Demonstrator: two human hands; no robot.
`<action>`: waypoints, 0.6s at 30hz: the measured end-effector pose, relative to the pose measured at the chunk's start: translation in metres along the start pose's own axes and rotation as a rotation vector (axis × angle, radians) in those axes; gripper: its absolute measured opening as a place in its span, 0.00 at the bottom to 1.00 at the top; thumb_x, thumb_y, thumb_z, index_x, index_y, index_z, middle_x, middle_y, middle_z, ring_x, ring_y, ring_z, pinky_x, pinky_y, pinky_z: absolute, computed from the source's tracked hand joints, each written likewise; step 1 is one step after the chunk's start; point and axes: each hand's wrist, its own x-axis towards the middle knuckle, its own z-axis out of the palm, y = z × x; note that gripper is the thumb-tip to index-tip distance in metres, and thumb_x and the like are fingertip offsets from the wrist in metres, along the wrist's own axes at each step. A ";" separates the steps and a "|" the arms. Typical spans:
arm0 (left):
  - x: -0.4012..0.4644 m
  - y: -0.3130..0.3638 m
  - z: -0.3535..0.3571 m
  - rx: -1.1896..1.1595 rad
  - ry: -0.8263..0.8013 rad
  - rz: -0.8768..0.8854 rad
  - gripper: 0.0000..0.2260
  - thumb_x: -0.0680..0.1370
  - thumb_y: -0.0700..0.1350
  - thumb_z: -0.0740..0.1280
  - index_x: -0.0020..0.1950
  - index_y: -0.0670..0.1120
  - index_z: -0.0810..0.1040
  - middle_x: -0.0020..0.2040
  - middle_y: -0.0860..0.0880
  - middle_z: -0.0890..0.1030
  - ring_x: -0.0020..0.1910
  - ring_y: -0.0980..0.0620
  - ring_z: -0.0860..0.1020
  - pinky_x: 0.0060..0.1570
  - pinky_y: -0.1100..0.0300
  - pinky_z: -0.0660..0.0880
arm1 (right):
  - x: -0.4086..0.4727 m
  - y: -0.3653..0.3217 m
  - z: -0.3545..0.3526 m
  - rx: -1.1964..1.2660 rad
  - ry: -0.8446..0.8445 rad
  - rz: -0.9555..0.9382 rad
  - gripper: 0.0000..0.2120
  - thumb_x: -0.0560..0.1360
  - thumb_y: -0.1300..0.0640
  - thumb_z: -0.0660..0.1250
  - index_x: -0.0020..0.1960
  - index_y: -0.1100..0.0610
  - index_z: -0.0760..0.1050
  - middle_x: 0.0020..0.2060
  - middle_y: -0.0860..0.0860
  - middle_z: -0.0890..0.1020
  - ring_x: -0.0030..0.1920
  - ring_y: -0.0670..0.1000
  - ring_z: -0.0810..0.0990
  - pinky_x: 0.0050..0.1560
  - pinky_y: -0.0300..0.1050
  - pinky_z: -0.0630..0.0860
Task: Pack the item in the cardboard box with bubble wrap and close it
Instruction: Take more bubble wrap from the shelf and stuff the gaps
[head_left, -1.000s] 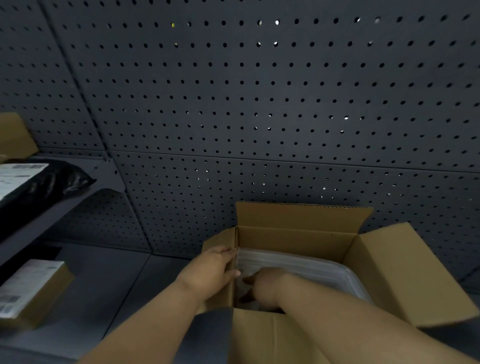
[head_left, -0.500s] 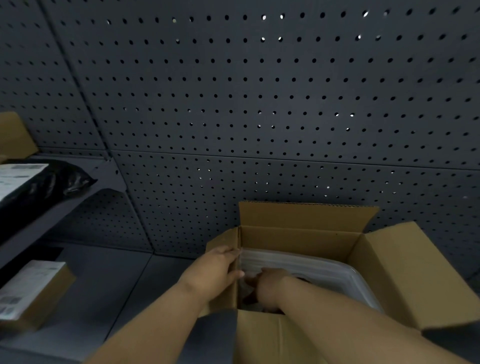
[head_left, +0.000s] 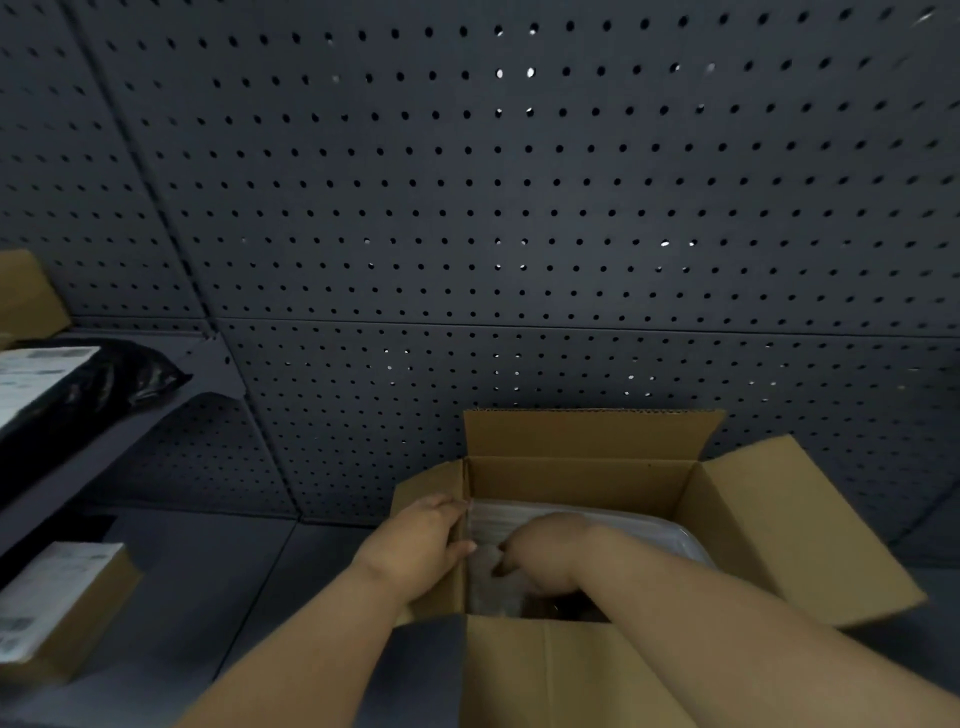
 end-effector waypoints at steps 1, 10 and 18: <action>-0.001 0.002 -0.002 0.007 0.007 -0.007 0.24 0.81 0.53 0.58 0.76 0.49 0.60 0.75 0.48 0.63 0.72 0.50 0.63 0.68 0.60 0.63 | -0.009 0.004 -0.003 0.032 0.046 0.032 0.22 0.80 0.56 0.58 0.75 0.51 0.64 0.73 0.54 0.67 0.69 0.58 0.69 0.66 0.52 0.70; -0.008 0.066 -0.022 0.244 0.371 0.026 0.15 0.81 0.52 0.55 0.60 0.46 0.75 0.57 0.47 0.76 0.55 0.47 0.75 0.48 0.53 0.75 | -0.089 0.030 0.003 0.101 0.458 0.299 0.15 0.78 0.60 0.60 0.64 0.57 0.75 0.57 0.56 0.78 0.57 0.58 0.75 0.50 0.48 0.76; -0.039 0.171 -0.011 0.281 0.529 0.074 0.14 0.81 0.51 0.54 0.55 0.46 0.76 0.54 0.48 0.77 0.53 0.48 0.75 0.45 0.56 0.69 | -0.192 0.035 0.036 0.206 0.732 0.450 0.15 0.80 0.54 0.57 0.63 0.56 0.76 0.57 0.55 0.77 0.60 0.56 0.72 0.57 0.50 0.75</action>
